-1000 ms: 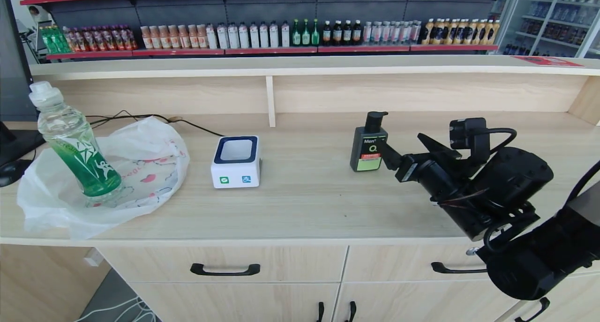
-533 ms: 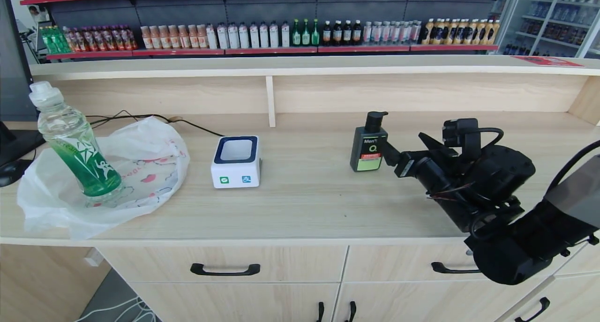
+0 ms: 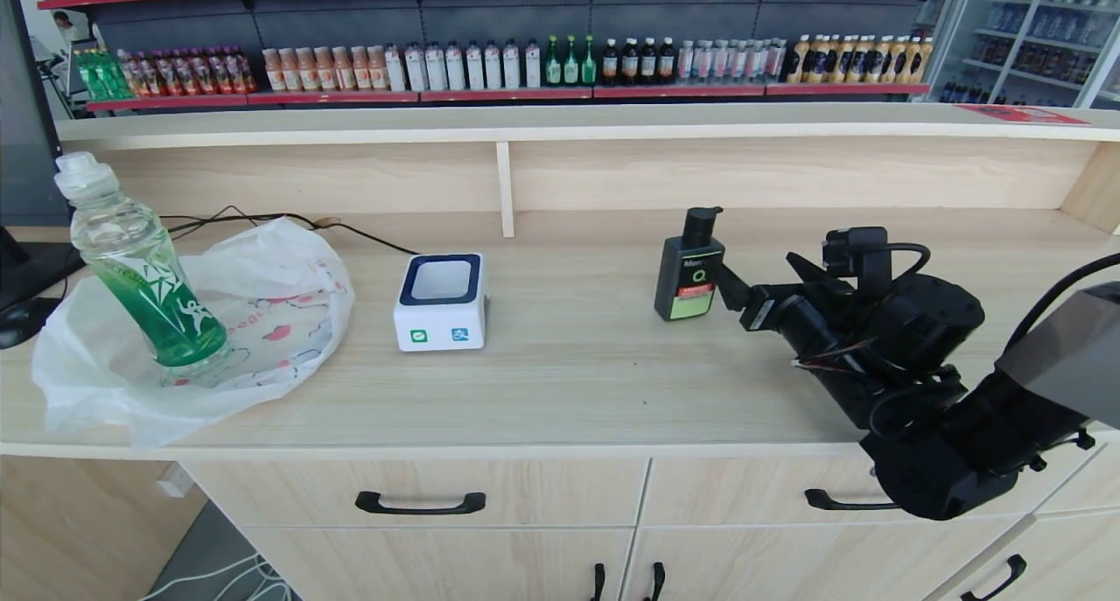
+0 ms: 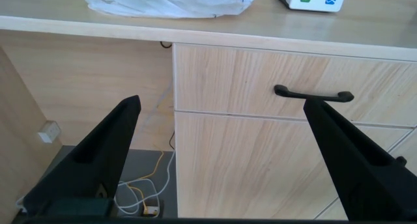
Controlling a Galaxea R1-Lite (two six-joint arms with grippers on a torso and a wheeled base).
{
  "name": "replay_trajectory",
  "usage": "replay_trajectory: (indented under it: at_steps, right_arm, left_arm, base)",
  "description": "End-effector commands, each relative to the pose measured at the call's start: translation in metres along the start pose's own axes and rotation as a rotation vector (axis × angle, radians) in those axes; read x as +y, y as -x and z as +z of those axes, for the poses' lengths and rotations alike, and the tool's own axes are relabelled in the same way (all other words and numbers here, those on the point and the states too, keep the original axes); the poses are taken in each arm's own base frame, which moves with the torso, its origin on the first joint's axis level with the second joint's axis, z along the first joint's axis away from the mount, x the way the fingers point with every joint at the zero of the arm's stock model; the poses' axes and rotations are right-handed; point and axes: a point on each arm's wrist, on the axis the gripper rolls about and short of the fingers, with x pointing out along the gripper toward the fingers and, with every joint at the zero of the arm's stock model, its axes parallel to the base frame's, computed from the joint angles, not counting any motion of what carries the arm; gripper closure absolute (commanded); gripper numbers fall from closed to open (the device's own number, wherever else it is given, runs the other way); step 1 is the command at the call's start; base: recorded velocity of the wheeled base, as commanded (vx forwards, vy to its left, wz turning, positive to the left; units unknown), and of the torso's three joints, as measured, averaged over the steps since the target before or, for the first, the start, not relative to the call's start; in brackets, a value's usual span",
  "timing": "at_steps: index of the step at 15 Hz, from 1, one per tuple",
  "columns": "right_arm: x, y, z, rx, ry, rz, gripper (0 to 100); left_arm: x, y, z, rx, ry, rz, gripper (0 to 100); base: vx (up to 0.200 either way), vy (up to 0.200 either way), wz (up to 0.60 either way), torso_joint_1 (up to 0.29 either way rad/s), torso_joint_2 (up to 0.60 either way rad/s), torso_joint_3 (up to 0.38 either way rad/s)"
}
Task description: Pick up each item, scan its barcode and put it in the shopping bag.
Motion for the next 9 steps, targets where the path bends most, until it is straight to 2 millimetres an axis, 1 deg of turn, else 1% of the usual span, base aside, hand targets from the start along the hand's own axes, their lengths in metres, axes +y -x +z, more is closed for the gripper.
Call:
replay_trajectory:
  at_steps: [1, 9]
  right_arm:
    - [-0.002, -0.003, -0.003, 0.000, 0.001, -0.007, 0]
    - [-0.008, -0.019, -0.014, -0.016, 0.009, -0.022, 0]
  left_arm:
    - [0.000, 0.000, 0.000, -0.001, 0.000, 0.000, 0]
    - [0.000, 0.000, 0.000, -0.001, -0.001, 0.000, 0]
  base:
    - [0.000, 0.000, 0.00, 0.000, 0.00, 0.000]
    - [0.000, 0.000, 0.00, 0.000, 0.00, 0.000]
